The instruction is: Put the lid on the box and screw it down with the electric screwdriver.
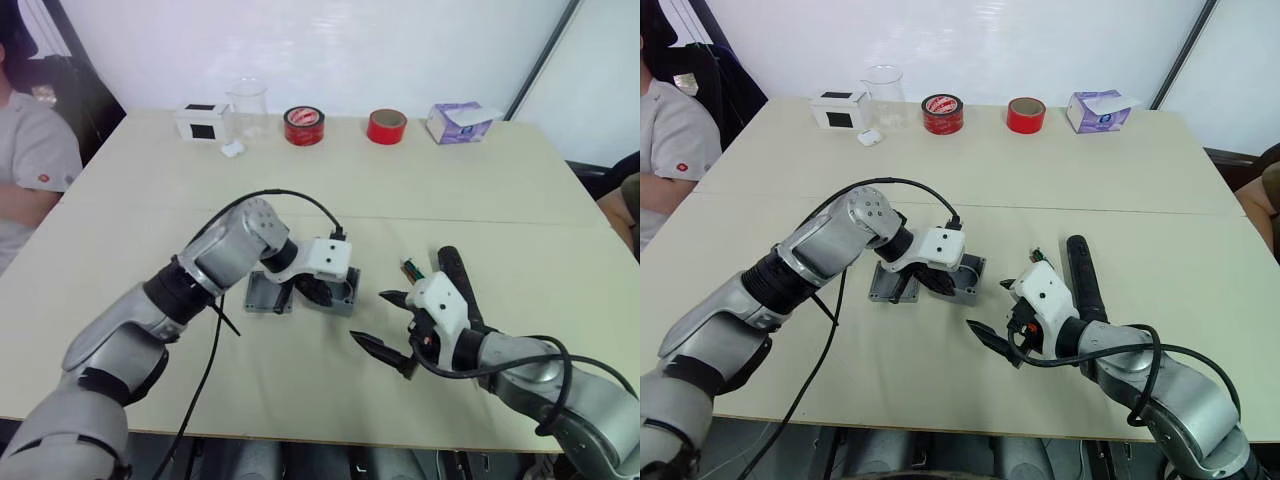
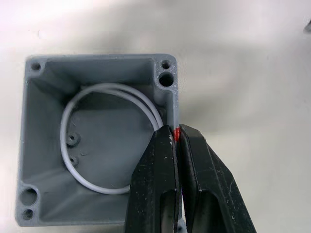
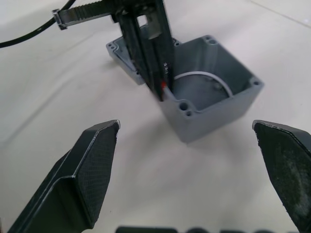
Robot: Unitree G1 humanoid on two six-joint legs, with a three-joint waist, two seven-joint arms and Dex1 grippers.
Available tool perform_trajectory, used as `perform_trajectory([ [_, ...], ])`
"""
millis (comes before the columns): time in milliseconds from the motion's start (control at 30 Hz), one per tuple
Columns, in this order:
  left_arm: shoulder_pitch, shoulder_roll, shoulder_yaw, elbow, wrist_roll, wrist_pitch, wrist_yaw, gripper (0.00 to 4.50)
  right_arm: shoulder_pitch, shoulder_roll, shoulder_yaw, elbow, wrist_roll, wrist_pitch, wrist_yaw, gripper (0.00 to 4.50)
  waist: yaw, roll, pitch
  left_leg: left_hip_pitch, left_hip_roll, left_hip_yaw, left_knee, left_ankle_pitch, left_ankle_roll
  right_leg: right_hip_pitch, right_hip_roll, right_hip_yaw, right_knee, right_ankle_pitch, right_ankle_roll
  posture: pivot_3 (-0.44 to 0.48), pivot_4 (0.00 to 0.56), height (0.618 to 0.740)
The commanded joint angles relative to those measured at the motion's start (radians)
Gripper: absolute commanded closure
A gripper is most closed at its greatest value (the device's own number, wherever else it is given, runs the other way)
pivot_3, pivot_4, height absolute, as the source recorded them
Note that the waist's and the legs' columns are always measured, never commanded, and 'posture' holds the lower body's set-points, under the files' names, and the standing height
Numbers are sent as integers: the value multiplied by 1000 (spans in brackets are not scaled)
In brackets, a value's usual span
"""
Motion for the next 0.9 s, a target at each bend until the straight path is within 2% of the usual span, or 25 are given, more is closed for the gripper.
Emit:
perform_trajectory([
  [33, -55, -2, 42, 110, 7, -327, -88, 4388, 2, -7, -45, -24, -7, -13, 8, 0, -2, 0, 0, 0, 0, 0, 0, 0, 0, 0, 0, 0, 0, 0, 0, 0, 150, 740],
  [100, -67, 4, 35, 166, -25, -472, -158, 4388, 4, -4, -51, -20, -9, -14, 9, 0, 0, 0, 0, 0, 0, 0, 0, 0, 0, 0, 1, 0, 0, 0, 0, 0, 150, 740],
  [133, -77, 13, 14, 186, -81, -529, -183, 4388, 7, 0, -52, -20, -10, -13, 5, 0, 0, 0, 0, 0, 0, 0, 0, 0, 0, 0, 1, 0, 0, 0, 0, 0, 150, 740],
  [233, -117, 26, -55, 264, -136, -677, -202, 4388, 18, 14, -56, -28, -9, -9, -10, 0, -1, 0, 0, 0, 0, 0, 0, 0, 0, 0, 1, 0, 0, -2, -3, 0, 150, 740],
  [533, -184, -22, -132, 433, -141, -845, -202, 4388, 86, 32, -80, -74, -5, -7, -42, 0, 0, 0, 0, 0, 0, 0, 0, 0, 1, 0, 0, 0, 0, 0, 0, 0, 150, 740],
  [733, -190, -39, -174, 498, -138, -914, -202, 4388, 75, 44, -68, -76, -6, 1, -60, 0, -1, 0, 0, 0, 0, 0, 0, 0, 1, 0, 1, 0, 0, 0, 0, 0, 150, 740],
  [833, -195, -41, -173, 515, -139, -918, -202, 3645, 67, 40, -73, -76, 0, 7, -57, 0, -1, 0, 0, 0, 0, 0, 0, 0, 1, 0, 1, 0, 0, 0, 0, 0, 150, 740],
  [900, -199, -43, -148, 525, -129, -899, -202, 2790, 64, 32, -80, -80, 11, 15, -49, 0, -1, 0, 0, 0, 0, 0, 0, 0, 1, 0, 1, 0, 0, 0, 0, 0, 150, 740],
])
